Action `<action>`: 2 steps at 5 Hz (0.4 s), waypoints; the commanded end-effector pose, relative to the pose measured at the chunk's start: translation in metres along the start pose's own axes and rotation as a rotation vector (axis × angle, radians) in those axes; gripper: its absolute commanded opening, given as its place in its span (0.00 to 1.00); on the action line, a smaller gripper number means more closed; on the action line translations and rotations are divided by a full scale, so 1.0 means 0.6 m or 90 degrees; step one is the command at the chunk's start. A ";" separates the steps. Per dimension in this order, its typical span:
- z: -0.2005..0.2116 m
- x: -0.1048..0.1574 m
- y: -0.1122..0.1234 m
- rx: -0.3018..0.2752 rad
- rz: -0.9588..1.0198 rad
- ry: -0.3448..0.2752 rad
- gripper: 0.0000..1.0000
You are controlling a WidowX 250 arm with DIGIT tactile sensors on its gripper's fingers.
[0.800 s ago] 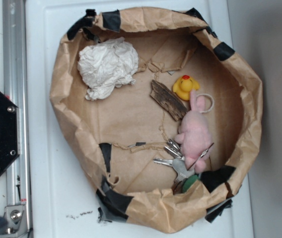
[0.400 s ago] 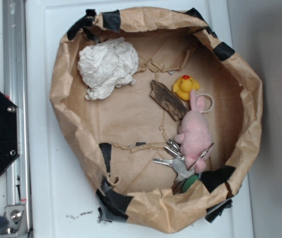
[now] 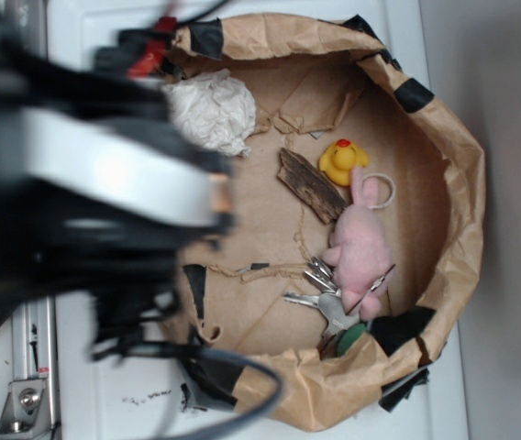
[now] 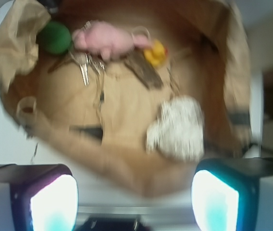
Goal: Grab the white paper.
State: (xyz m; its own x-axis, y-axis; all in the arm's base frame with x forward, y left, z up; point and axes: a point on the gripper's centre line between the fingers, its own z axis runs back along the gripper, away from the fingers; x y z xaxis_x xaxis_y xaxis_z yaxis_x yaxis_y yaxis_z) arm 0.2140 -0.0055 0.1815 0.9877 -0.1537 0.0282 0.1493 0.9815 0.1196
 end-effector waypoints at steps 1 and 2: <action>-0.116 0.058 0.063 0.033 -0.045 0.030 1.00; -0.163 0.036 0.071 -0.003 -0.093 0.027 1.00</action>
State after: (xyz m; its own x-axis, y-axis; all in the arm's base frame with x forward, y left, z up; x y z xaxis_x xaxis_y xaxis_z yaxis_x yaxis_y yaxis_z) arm 0.2413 0.0413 0.0816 0.9542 -0.2912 -0.0690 0.2969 0.9501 0.0955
